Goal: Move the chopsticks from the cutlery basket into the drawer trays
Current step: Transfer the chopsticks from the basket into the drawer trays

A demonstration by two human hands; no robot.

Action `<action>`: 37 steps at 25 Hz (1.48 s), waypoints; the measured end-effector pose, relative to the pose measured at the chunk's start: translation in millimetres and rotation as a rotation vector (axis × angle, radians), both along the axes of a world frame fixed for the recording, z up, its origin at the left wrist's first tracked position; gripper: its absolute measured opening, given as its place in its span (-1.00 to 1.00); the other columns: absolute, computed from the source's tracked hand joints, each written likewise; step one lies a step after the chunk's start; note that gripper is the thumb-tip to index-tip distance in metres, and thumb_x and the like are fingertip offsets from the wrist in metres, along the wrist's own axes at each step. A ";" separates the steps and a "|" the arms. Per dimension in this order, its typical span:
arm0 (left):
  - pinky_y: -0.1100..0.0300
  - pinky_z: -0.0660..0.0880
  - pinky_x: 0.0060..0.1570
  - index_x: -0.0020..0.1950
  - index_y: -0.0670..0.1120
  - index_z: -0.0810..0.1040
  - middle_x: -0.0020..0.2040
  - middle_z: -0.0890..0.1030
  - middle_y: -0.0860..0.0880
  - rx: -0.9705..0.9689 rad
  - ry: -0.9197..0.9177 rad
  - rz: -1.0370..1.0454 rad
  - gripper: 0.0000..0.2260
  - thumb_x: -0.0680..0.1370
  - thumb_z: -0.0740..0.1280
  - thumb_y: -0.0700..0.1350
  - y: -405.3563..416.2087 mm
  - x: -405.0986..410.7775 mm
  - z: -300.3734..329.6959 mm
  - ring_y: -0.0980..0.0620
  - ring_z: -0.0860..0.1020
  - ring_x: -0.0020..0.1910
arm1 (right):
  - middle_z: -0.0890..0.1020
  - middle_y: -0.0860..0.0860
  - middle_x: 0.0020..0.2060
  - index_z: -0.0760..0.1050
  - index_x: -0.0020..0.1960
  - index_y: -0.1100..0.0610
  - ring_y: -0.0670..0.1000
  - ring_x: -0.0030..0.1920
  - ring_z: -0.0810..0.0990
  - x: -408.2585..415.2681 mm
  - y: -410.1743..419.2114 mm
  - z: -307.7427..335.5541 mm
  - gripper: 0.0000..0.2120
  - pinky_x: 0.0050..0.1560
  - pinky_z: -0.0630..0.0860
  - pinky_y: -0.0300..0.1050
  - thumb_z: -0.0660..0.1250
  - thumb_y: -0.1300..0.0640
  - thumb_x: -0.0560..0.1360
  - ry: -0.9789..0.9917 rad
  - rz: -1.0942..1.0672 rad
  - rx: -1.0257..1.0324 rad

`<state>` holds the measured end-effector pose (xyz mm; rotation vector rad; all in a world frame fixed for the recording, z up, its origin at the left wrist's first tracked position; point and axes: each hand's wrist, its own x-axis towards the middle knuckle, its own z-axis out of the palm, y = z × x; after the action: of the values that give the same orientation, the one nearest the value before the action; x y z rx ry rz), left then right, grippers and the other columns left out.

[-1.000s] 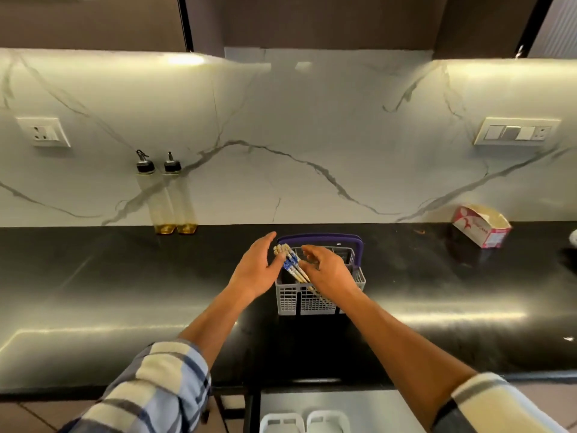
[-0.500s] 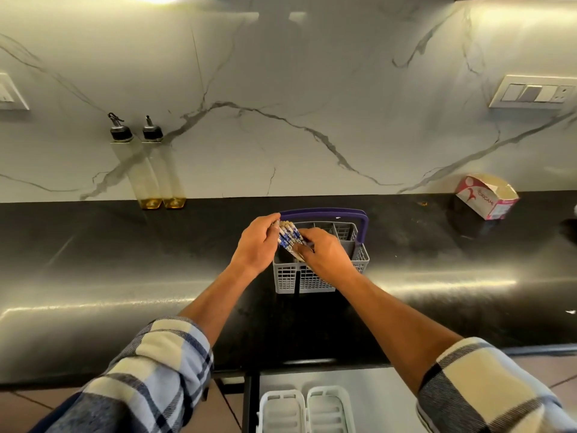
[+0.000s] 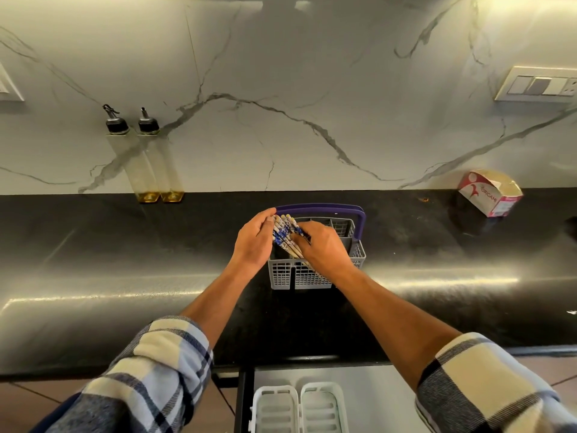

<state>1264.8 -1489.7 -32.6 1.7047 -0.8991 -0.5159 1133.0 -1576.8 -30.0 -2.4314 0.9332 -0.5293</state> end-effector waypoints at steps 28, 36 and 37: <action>0.01 0.54 0.24 0.41 -0.08 0.47 0.26 0.58 -0.10 -0.001 0.027 0.008 -0.68 0.68 0.14 -0.11 2.5 -1.7 3.7 0.01 0.57 0.19 | 0.54 0.01 0.03 0.51 0.20 0.09 -0.06 -0.06 0.51 -3.7 2.9 -5.0 -0.78 -0.10 0.43 -0.22 0.32 0.04 0.59 0.011 0.071 0.049; 0.07 0.57 0.19 0.43 -0.10 0.44 0.24 0.55 -0.13 -0.026 0.233 0.024 -0.67 0.68 0.13 -0.12 2.6 -4.0 1.8 -0.03 0.58 0.19 | 0.52 0.01 0.00 0.49 0.17 0.13 -0.01 -0.03 0.51 -3.0 1.9 -24.1 -0.81 -0.14 0.42 -0.24 0.30 0.09 0.60 -0.032 0.073 0.002; 0.11 0.58 0.16 0.43 -0.12 0.44 0.23 0.55 -0.13 -0.028 0.245 0.025 -0.67 0.69 0.13 -0.12 3.2 -4.3 2.4 -0.03 0.58 0.18 | 0.53 0.01 -0.01 0.49 0.16 0.13 -0.01 -0.05 0.52 -3.7 1.3 -24.3 -0.82 -0.17 0.41 -0.24 0.29 0.09 0.60 -0.037 0.078 0.004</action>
<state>1260.5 -1486.5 -30.3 1.5848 -0.7044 -0.6756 1129.3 -1575.5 -54.3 -2.4352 0.8194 -0.5425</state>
